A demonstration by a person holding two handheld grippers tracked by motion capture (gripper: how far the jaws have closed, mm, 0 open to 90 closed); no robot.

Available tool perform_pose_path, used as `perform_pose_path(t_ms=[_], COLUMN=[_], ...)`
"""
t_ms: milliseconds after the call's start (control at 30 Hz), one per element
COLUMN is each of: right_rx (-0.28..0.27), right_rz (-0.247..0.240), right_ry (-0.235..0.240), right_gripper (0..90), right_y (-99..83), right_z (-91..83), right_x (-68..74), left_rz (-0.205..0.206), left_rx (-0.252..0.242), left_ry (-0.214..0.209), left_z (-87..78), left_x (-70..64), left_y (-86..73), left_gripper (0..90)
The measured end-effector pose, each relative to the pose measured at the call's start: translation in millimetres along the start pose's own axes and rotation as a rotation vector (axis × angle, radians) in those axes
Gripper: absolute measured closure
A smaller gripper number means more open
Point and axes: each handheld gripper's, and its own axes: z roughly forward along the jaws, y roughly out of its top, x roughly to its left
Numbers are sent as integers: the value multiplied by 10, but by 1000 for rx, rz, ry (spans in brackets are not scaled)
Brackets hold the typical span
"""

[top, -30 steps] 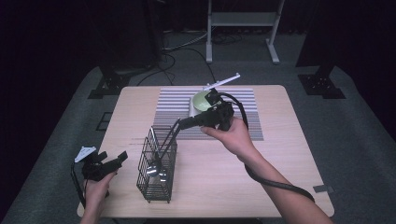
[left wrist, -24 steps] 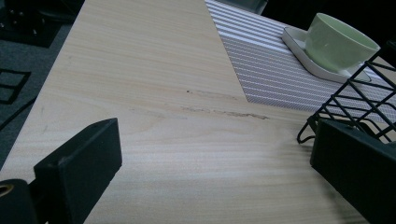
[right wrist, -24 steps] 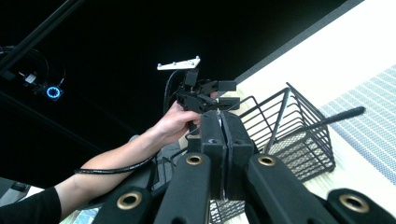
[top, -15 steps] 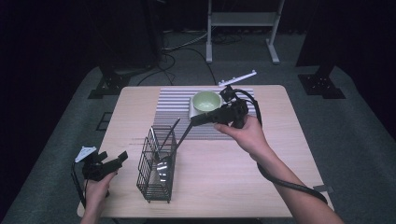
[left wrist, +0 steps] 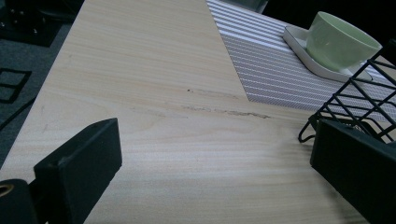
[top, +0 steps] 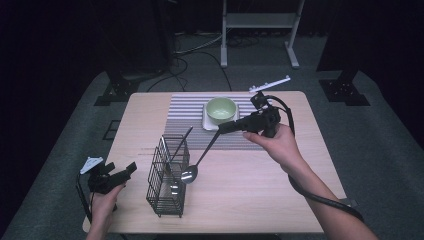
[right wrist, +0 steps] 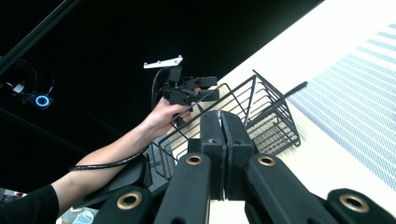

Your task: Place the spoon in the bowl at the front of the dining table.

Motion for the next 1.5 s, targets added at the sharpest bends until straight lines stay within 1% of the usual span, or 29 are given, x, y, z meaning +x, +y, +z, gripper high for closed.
perform_pose_path(t_ms=[100, 233, 400, 467, 533, 800, 1067, 1500], right_rx=[-5, -4, -6, -7, -4, 0, -11, -18], right_rz=[11, 13, 30, 42, 44, 79, 113, 173], right_ry=[-5, -13, -22, -21, -29, -55, -74, -108], right_gripper=[889, 889, 889, 889, 889, 889, 889, 889], right_y=[-34, -72, -132, -164, -199, -354, -504, -754], right_z=[-47, -85, -142, -161, -173, -263, -363, -440], right_x=[-29, -59, -116, -148, -183, -315, -451, -702], left_rz=[-1, 0, -3, -4, -4, -2, -1, -1], left_rx=[2, 2, 0, -2, -1, 0, 0, -1], left_ry=[1, 1, 0, -1, -2, -2, -1, 0], left_z=[3, 1, 5, 5, 3, 7, 8, 5], left_x=[-2, -2, 1, 2, 0, -4, -4, -1], left_y=[-1, -2, -4, -4, -3, -4, -3, -3], left_gripper=[10, 10, 10, 10, 10, 10, 10, 10])
